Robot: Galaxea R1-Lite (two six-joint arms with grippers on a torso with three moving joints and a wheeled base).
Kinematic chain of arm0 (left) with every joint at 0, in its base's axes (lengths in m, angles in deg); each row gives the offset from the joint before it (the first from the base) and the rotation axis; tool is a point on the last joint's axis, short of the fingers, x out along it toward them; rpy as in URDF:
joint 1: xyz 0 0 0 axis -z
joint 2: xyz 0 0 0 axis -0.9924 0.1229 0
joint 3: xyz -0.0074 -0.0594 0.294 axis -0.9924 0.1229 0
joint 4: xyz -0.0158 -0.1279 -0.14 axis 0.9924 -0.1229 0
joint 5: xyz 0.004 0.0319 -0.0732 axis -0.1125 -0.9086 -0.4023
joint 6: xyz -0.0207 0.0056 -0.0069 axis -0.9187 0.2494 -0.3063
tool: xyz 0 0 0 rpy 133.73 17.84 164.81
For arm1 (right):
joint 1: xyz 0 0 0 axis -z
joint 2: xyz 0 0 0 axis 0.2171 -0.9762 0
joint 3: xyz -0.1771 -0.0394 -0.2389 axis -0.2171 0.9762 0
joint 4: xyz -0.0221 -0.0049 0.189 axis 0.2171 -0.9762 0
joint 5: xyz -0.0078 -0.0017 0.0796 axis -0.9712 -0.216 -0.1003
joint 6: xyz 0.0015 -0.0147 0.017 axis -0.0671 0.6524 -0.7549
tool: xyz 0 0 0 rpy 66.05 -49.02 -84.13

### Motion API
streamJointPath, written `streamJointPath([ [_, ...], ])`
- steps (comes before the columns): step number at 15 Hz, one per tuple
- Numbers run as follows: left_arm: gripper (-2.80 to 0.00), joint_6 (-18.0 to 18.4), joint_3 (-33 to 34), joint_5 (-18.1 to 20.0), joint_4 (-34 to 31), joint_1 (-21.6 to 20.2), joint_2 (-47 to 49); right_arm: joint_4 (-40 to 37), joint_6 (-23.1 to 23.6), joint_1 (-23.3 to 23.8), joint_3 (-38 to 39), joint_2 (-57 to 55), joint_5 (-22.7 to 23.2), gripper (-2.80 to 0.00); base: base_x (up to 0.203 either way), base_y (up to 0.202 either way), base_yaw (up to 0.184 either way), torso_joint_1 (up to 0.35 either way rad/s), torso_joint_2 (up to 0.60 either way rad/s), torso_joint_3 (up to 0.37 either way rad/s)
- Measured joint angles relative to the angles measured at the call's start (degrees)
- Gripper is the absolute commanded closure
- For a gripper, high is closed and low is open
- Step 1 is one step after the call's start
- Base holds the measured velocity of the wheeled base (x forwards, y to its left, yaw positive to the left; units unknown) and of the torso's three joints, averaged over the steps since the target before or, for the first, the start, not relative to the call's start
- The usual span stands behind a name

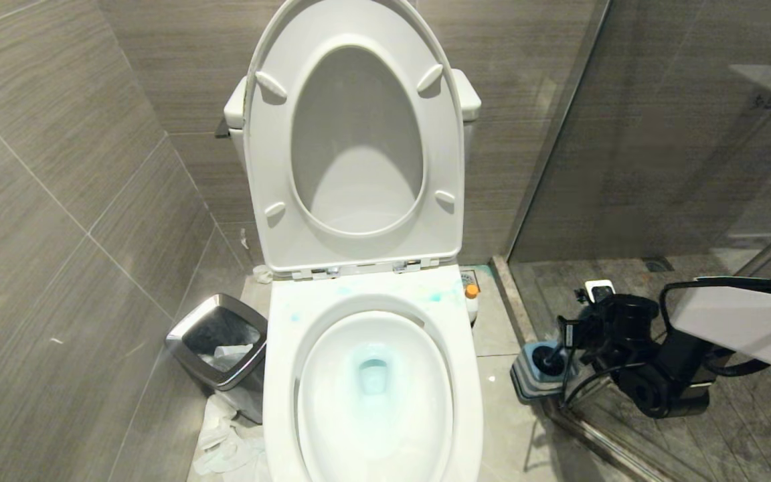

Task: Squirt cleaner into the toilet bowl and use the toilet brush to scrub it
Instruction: Put the toilet brush back, then flush the toilet

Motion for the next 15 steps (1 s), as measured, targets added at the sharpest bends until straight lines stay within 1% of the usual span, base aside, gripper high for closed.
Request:
streamJointPath([
  [2, 0.0, 0.02, 0.0, 0.0, 0.0, 0.02, 0.0, -0.04, 1.16, -0.04, 5.64, 4.23, 0.11, -2.8, 0.0, 0.0, 0.0, 0.0, 0.0, 0.0],
  [3, 0.0, 0.02, 0.0, 0.0, -0.02, 0.05, 0.0, -0.04, 1.84, -0.06, 9.68, 7.16, 0.22, -2.8, 0.0, 0.0, 0.0, 0.0, 0.0, 0.0],
  [6, 0.0, 0.0, 0.0, 0.0, -0.02, 0.06, 0.0, -0.03, 2.62, -0.17, 20.27, 17.68, 0.6, -2.8, 0.0, 0.0, 0.0, 0.0, 0.0, 0.0],
  [9, 0.0, 0.0, 0.0, 0.0, -0.02, 0.02, 0.0, -0.12, 3.29, -0.23, 27.08, 30.17, 3.33, -2.8, 0.0, 0.0, 0.0, 0.0, 0.0, 0.0],
  [10, 0.0, 0.02, 0.0, -0.02, 0.0, 0.05, 0.0, -0.22, 4.01, -0.26, 28.83, 34.36, 4.89, 0.0, 0.0, 0.0, 0.0, 0.0, 0.0, 0.0],
  [13, 0.0, 0.02, 0.0, 0.0, -0.02, 0.08, 0.0, -0.26, 6.18, -0.27, 34.8, 46.15, 9.32, 0.0, 0.0, 0.0, 0.0, 0.0, 0.0, 0.0],
  [15, 0.0, 0.0, 0.0, 0.0, -0.02, 0.02, 0.0, -0.41, 6.78, -0.26, 39.78, 52.59, 10.05, 0.0, 0.0, 0.0, 0.0, 0.0, 0.0, 0.0],
])
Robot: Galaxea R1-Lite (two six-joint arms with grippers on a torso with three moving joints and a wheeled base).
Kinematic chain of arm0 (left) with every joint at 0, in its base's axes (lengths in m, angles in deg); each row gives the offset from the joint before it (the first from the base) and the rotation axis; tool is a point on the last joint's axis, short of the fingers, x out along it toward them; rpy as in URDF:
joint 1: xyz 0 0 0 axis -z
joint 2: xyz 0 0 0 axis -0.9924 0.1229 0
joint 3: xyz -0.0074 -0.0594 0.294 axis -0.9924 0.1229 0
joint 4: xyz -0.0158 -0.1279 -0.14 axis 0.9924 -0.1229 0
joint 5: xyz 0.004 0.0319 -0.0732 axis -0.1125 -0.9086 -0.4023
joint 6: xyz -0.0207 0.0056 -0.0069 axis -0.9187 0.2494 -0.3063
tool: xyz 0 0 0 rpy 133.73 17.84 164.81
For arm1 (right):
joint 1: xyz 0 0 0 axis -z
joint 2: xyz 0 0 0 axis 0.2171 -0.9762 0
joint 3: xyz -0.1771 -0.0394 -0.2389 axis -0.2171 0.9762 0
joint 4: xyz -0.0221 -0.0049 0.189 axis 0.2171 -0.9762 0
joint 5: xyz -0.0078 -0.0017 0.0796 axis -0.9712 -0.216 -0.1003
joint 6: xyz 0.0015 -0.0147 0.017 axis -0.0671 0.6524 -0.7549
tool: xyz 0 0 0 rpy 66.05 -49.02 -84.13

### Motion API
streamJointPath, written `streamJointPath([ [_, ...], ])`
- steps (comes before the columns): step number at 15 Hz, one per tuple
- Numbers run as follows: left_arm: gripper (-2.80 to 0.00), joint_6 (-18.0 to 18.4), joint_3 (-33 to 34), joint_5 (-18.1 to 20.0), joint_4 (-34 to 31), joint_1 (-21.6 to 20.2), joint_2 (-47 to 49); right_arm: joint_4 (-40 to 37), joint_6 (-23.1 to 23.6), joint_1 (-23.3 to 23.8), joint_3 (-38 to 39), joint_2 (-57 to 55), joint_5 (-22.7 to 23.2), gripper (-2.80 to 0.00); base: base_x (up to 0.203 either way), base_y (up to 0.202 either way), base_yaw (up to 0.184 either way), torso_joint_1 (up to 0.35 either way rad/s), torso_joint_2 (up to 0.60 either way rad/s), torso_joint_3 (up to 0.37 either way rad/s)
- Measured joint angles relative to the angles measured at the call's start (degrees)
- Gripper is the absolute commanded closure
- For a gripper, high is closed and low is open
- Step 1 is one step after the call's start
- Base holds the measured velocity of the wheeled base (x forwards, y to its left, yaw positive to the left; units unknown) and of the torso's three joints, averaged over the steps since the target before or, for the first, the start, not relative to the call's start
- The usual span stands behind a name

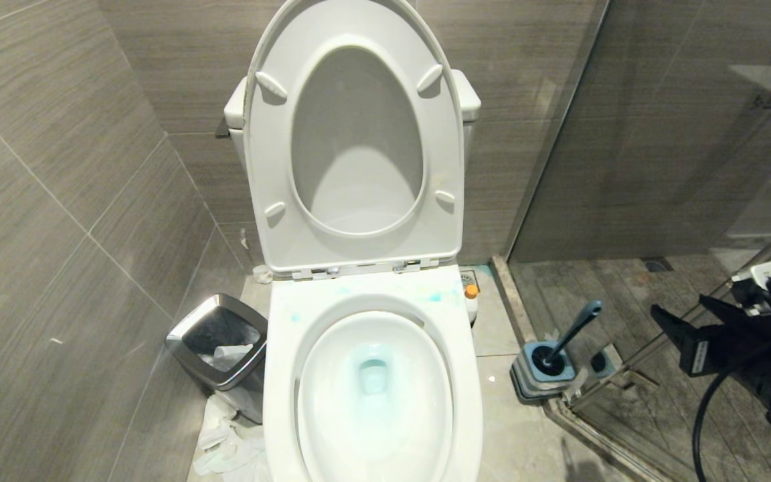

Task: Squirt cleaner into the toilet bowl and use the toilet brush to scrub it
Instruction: Flush the toilet

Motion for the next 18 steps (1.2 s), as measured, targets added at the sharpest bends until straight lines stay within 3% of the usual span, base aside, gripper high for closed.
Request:
streamJointPath([
  [5, 0.0, 0.02, 0.0, -0.01, 0.0, 0.06, 0.0, -1.3, 0.28, 0.2, 9.45, 14.92, -0.74, 0.0, 0.0, 0.0, 0.0, 0.0, 0.0, 0.0],
  [9, 0.0, 0.03, 0.0, 0.0, 0.0, 0.0, 0.0, -11.09, 1.79, 0.33, 10.66, 29.89, -2.14, 0.0, 0.0, 0.0, 0.0, 0.0, 0.0, 0.0],
  [12, 0.0, 0.02, 0.0, 0.0, 0.0, 0.02, 0.0, -27.17, 3.07, 0.33, 6.64, 43.99, -2.3, 0.0, 0.0, 0.0, 0.0, 0.0, 0.0, 0.0],
  [16, 0.0, 0.02, 0.0, 0.0, 0.02, 0.0, 0.0, -60.76, 4.08, 0.3, -3.89, 62.94, -1.69, 0.0, 0.0, 0.0, 0.0, 0.0, 0.0, 0.0],
  [18, 0.0, 0.03, 0.0, 0.0, 0.0, 0.0, 0.0, -71.94, 4.07, 0.26, -5.52, 68.89, -1.27, 0.0, 0.0, 0.0, 0.0, 0.0, 0.0, 0.0],
])
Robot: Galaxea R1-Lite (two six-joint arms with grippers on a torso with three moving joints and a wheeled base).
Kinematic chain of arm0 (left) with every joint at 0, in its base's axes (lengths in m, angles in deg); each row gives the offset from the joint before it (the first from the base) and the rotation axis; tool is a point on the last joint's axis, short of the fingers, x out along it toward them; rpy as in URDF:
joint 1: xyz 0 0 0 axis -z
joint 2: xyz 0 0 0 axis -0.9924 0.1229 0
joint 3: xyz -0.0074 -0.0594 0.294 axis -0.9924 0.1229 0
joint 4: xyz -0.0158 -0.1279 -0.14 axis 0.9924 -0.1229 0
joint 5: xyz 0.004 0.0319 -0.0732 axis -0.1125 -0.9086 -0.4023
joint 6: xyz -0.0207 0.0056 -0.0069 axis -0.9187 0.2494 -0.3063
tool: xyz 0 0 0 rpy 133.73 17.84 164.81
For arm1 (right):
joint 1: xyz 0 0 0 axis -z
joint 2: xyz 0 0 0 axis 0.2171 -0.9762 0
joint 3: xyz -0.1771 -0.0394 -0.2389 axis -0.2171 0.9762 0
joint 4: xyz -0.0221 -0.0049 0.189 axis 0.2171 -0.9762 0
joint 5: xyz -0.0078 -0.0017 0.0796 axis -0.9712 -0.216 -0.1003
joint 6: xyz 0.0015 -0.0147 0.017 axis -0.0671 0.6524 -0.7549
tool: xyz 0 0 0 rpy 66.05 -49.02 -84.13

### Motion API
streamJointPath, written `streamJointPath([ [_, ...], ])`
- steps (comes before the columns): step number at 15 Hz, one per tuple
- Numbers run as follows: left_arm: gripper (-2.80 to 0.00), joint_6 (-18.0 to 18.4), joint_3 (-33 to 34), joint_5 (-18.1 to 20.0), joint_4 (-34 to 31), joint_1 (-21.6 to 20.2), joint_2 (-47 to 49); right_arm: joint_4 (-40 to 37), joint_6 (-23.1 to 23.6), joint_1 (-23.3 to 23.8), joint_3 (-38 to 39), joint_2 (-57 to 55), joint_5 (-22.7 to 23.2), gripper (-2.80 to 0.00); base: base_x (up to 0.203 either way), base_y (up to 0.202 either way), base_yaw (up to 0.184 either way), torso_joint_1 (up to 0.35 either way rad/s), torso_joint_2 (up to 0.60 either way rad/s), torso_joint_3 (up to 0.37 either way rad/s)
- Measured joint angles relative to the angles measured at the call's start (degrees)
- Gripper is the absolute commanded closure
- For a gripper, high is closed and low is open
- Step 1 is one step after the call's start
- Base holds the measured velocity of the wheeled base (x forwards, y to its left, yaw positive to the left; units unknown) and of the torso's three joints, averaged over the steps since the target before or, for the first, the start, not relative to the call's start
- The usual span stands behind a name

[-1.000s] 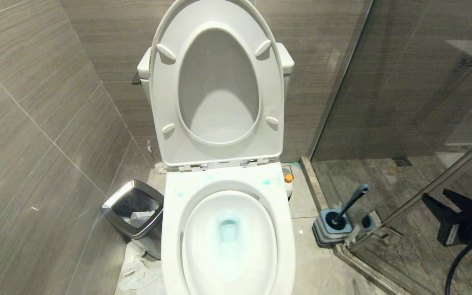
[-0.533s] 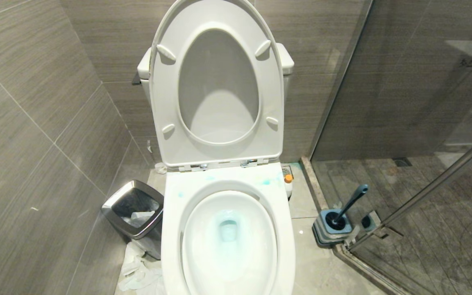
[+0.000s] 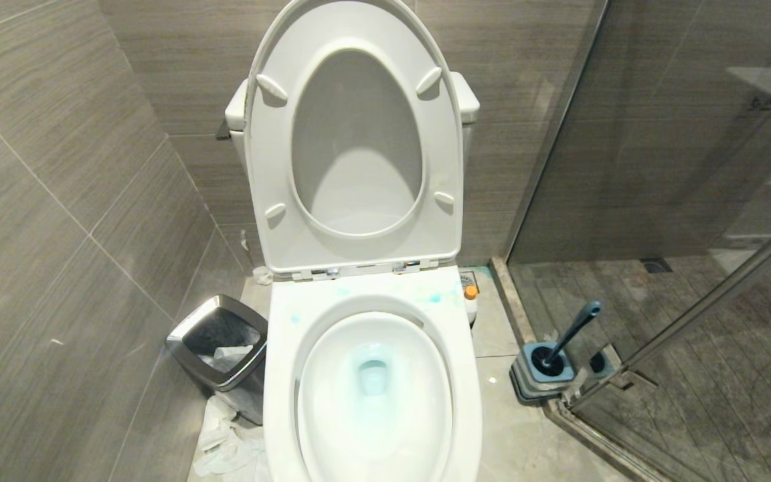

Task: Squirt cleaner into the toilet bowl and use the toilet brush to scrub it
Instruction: Flush the toilet

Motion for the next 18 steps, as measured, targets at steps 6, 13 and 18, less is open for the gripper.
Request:
streamJointPath([
  [6, 0.0, -0.01, 0.0, 0.0, 0.0, 0.02, 0.0, -2.78, -1.9, 0.52, 3.01, 7.29, 3.19, 0.0, 0.0, 0.0, 0.0, 0.0, 0.0, 0.0],
  [13, 0.0, -0.01, 0.0, 0.0, 0.0, 0.0, 0.0, -5.34, -2.91, 1.99, 7.57, 17.73, 4.86, 0.0, 0.0, 0.0, 0.0, 0.0, 0.0, 0.0],
  [18, 0.0, -0.01, 0.0, 0.0, 0.0, 0.0, 0.0, -5.2, -7.07, 2.06, 10.89, 18.68, 2.97, 0.0, 0.0, 0.0, 0.0, 0.0, 0.0, 0.0],
])
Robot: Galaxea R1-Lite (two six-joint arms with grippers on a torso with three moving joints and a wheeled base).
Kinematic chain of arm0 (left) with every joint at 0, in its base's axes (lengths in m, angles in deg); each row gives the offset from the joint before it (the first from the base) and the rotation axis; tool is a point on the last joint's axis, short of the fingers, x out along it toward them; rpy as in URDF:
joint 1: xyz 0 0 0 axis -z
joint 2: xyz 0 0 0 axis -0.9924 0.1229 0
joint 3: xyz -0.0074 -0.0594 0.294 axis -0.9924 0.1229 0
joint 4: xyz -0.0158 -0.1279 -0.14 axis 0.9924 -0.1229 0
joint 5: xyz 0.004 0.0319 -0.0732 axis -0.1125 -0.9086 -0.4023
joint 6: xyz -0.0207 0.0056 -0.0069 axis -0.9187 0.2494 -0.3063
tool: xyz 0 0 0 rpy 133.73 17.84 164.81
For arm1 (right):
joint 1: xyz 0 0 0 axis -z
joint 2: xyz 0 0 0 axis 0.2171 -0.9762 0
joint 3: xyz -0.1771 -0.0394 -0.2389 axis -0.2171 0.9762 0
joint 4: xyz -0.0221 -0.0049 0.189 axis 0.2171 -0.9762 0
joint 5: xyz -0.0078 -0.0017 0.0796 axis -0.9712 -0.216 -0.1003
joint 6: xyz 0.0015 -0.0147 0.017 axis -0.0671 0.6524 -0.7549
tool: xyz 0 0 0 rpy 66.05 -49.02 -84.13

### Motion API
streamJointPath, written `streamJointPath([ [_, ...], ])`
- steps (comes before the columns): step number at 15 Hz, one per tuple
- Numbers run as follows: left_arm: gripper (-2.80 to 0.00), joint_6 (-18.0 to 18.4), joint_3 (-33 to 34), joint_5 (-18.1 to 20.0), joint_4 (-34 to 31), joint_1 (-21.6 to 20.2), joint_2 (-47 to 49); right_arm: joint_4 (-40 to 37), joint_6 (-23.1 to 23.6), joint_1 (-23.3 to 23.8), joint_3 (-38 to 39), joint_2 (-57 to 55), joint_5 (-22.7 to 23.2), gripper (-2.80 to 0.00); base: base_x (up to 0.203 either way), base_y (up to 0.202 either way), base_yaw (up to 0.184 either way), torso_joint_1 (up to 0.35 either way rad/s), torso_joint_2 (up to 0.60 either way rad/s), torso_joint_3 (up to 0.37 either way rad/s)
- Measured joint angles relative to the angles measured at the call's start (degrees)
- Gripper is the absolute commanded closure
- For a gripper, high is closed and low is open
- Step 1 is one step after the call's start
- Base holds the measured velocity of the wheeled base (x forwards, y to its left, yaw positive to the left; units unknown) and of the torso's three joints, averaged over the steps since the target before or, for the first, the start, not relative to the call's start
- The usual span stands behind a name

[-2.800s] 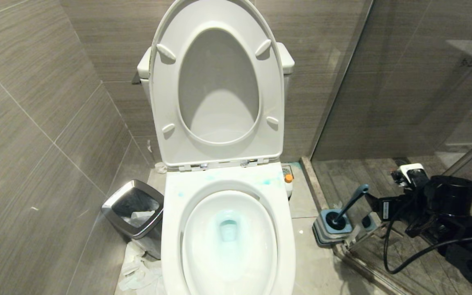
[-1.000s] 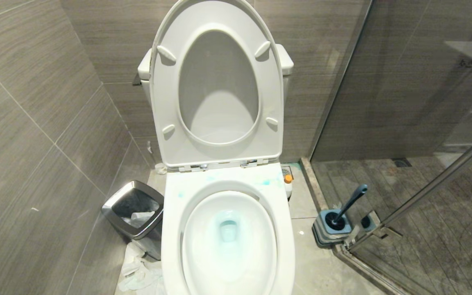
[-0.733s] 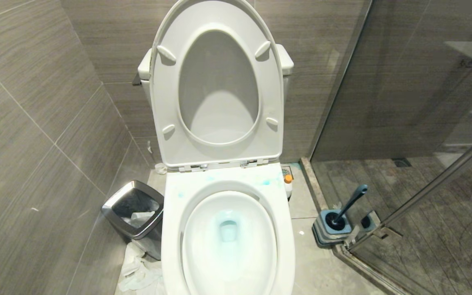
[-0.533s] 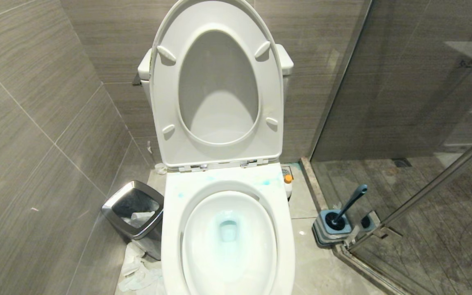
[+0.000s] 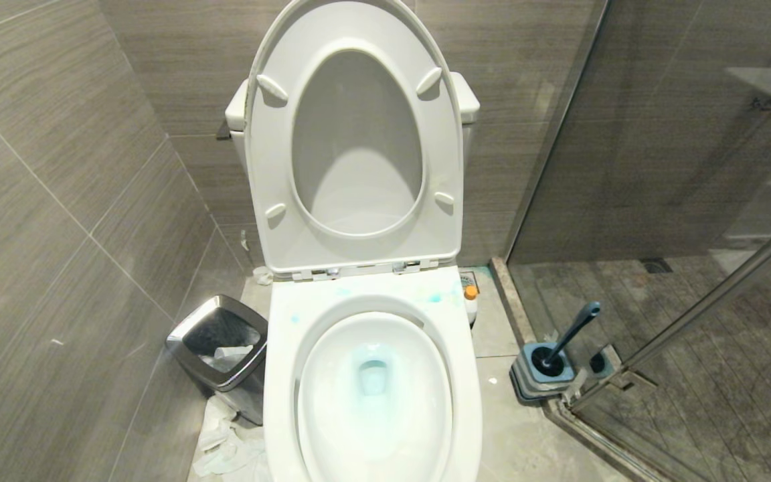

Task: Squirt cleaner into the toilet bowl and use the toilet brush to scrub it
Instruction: Flush the toilet

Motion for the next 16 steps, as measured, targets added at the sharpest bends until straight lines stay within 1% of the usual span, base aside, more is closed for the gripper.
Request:
streamJointPath([
  [3, 0.0, -0.02, 0.0, 0.0, 0.02, 0.02, 0.0, 0.13, -1.31, 0.09, 1.18, 0.02, 0.75, 0.0, 0.0, 0.0, 0.0, 0.0, 0.0, 0.0],
  [6, 0.0, 0.0, 0.0, 0.05, 0.0, 0.06, 0.0, 0.13, -1.57, 0.13, 2.22, 0.02, 3.31, 0.0, 0.0, 0.0, 0.0, 0.0, 0.0, 0.0],
  [8, 0.0, -0.02, 0.0, 0.02, 0.01, 0.04, 0.0, 0.15, -3.45, 0.13, 2.89, 0.02, 3.4, 0.0, 0.0, 0.0, 0.0, 0.0, 0.0, 0.0],
  [11, 0.0, 0.0, 0.0, 0.02, 0.02, 0.02, 0.0, 0.53, -3.9, 0.13, 3.13, -0.02, 3.28, 0.0, 0.0, 0.0, 0.0, 0.0, 0.0, 0.0],
  [14, 0.0, -0.01, 0.0, 0.0, 0.01, 0.07, 0.0, 4.6, -3.9, 0.13, 4.21, -0.02, 3.16, 0.0, 0.0, 0.0, 0.0, 0.0, 0.0, 0.0],
  [16, 0.0, 0.0, 0.0, 0.0, 0.0, 0.02, 0.0, 5.35, -4.33, 0.13, 4.63, -0.02, 3.27, 0.0, 0.0, 0.0, 0.0, 0.0, 0.0, 0.0],
])
